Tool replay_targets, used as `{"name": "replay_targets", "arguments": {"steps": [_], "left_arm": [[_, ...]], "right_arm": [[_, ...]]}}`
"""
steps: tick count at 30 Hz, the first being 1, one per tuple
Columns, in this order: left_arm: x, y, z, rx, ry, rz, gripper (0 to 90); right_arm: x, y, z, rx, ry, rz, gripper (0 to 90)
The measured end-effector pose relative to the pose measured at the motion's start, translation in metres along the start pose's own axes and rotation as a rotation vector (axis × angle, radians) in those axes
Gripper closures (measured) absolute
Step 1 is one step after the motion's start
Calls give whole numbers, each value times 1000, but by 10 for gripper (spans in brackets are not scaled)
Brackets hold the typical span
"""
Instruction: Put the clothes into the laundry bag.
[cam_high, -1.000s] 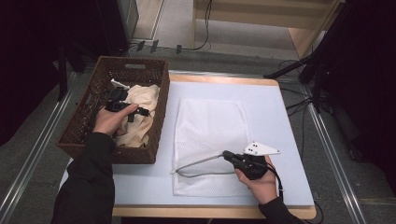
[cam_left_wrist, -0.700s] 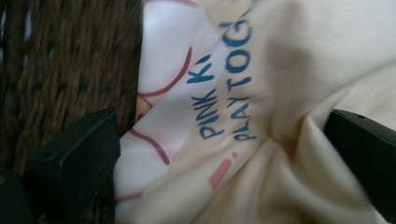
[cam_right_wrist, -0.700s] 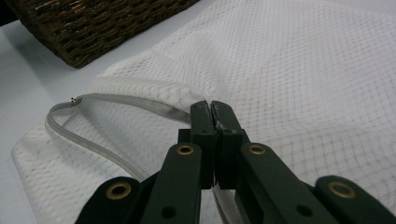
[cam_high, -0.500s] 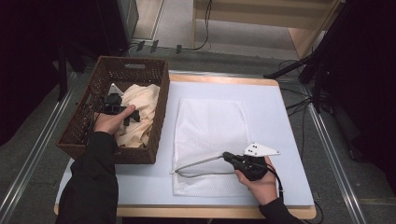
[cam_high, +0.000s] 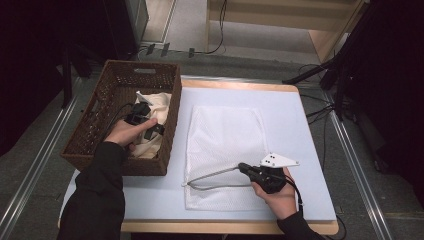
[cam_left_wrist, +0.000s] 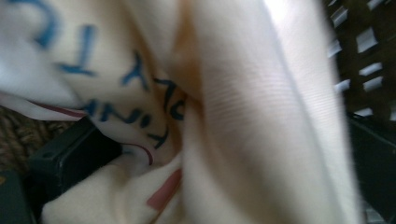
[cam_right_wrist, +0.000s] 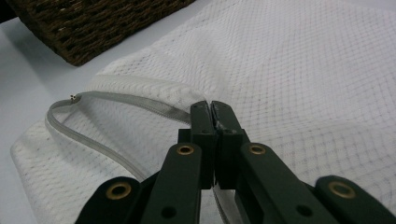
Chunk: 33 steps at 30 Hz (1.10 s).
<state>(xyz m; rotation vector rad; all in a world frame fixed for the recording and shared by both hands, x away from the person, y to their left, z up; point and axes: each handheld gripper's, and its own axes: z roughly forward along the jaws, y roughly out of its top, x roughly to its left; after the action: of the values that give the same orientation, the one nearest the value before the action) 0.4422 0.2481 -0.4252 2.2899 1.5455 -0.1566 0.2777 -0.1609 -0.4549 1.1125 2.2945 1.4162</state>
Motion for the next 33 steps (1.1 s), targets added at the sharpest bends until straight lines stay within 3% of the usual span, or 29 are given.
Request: {"name": "replay_targets", "arguments": {"steps": [1, 2, 4, 9, 10, 11, 13, 16, 18, 20, 23, 25, 26, 28, 30, 33], "left_arm": [[-5, 0, 4, 25, 49, 44, 0], [-8, 1, 6, 32, 80, 57, 0], [-8, 0, 6, 27, 92, 62, 7], [-16, -2, 3, 29, 217, 137, 234], [-16, -2, 1, 30, 236, 141, 397], [-15, -2, 0, 24, 244, 141, 397], [-15, -1, -2, 11, 222, 135, 543], [-14, 0, -6, -4, 200, 125, 619], [-11, -1, -11, -52, 131, 98, 629], [-11, -1, -18, -104, 101, 98, 632], [-11, -4, -31, -212, 85, 98, 635], [-12, -5, -37, -261, 94, 91, 636], [-13, -7, -42, -311, 100, 95, 637], [-13, -8, -45, -337, 91, 98, 638], [-15, -11, -52, -400, 100, 105, 638], [-15, -16, -61, -486, 82, 101, 638]], "right_arm": [[0, 0, 0, 1, 0, -1, 893], [0, 0, 1, 2, 1, -2, 892], [1, 0, 1, 4, 2, -2, 893], [1, -1, 2, 8, 2, -3, 893], [1, 0, 3, 7, 3, -5, 893], [1, 0, 3, 7, 3, -5, 893], [1, 0, 3, 8, 4, -7, 893], [1, -1, 3, 9, 5, -7, 895], [0, -1, 3, 5, 7, -6, 897], [0, -1, 3, 6, 10, -3, 898], [-1, -2, 3, 3, 16, -5, 900], [-1, -2, 2, 2, 19, -6, 900], [-1, -2, 1, -5, 18, -7, 900], [-1, -2, 0, -6, 17, -9, 900], [-1, -2, 0, -9, 15, -9, 900], [-1, -2, 0, -10, 12, -9, 900]]}}
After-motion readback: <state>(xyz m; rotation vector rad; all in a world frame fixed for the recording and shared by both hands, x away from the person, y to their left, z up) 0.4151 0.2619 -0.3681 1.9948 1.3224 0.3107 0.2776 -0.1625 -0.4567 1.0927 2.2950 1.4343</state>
